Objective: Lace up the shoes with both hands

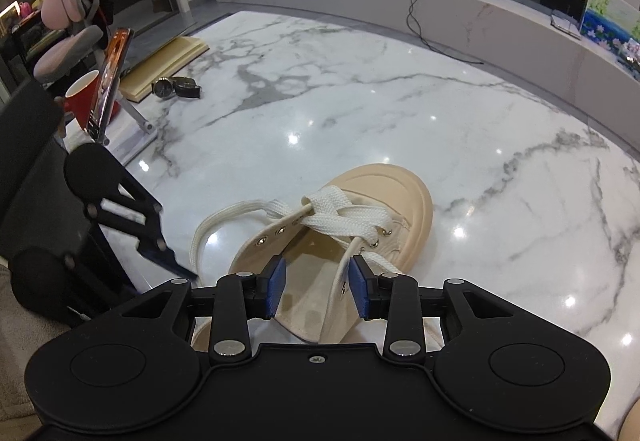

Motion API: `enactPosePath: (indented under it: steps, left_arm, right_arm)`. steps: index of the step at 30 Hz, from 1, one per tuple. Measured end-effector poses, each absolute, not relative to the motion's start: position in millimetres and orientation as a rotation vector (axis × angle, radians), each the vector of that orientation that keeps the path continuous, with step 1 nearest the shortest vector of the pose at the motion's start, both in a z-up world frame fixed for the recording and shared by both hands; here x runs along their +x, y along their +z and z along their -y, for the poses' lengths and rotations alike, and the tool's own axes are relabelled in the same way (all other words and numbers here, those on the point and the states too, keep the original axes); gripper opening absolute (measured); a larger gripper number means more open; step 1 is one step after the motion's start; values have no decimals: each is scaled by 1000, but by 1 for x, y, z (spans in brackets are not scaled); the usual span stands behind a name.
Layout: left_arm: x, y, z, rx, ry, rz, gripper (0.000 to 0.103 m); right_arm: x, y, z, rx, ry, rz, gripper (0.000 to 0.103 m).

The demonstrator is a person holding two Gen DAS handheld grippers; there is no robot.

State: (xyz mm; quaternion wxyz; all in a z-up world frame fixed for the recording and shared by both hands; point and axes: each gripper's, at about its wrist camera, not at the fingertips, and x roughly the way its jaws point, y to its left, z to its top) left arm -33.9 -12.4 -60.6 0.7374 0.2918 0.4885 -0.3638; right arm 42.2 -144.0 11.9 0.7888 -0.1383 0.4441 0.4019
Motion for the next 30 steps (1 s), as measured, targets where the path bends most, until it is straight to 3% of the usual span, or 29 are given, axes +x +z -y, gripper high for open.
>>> enactPosePath:
  steps: [11,24,30]
  left_arm:
    - [-26,-77,33,770,-848,-1060,26]
    - [-11,-84,29,612,-820,-1109,22]
    - [-2,-86,29,562,-760,-1149,8]
  right_arm:
    - [40,10,146,-290,863,-962,34]
    - [43,5,152,-236,805,-953,35]
    - [40,2,148,-250,808,-967,35]
